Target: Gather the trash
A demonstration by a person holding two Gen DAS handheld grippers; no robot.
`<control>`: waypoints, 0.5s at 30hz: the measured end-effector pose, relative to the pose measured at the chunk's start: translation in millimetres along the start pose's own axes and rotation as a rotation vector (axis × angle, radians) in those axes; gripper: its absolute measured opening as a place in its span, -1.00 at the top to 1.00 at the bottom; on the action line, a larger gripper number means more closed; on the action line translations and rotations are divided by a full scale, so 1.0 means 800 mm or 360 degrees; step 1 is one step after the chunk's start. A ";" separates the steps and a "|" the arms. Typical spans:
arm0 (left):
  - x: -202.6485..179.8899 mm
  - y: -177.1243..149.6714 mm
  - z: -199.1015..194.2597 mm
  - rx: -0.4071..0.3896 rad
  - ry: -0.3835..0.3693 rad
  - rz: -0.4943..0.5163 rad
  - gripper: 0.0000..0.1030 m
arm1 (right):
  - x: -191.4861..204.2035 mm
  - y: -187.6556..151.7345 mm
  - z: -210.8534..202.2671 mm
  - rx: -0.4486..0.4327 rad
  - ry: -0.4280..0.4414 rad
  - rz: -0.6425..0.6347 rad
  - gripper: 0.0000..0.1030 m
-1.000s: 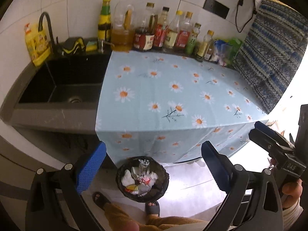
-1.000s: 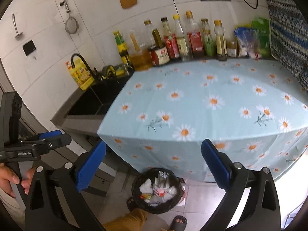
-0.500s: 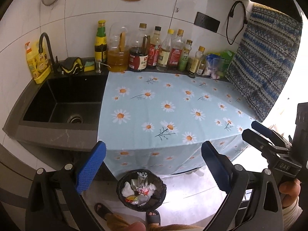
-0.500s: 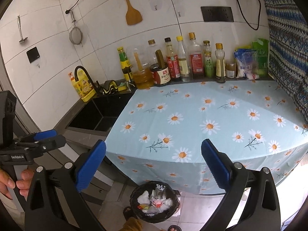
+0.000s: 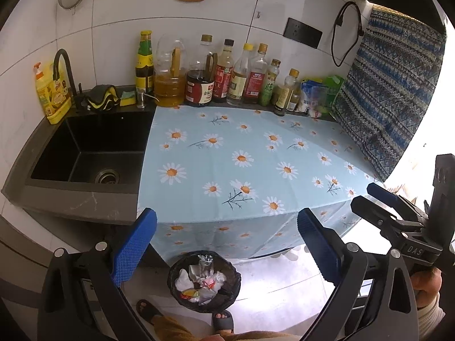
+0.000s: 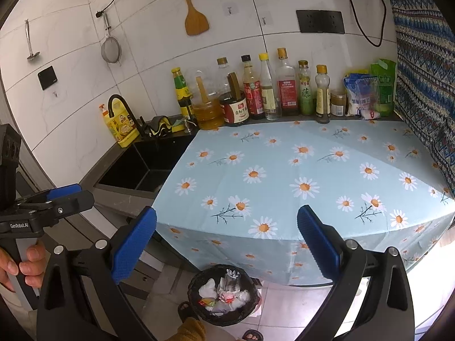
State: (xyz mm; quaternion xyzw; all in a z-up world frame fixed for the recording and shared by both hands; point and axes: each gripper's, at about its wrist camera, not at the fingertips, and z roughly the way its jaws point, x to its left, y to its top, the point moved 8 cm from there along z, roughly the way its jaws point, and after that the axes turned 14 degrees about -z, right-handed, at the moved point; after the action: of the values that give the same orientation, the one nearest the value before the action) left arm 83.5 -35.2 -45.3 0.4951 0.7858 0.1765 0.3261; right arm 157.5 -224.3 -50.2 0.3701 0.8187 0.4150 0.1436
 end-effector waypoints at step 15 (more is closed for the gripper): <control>-0.001 -0.007 0.011 0.0039 0.0002 -0.0003 -0.87 | -0.013 -0.015 0.007 0.0044 -0.0012 0.0045 -0.90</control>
State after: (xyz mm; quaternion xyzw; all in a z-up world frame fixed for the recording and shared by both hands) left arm 86.1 -38.4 -54.7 0.4983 0.7885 0.1669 0.3196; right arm 162.1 -233.4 -64.3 0.3851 0.8185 0.4042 0.1355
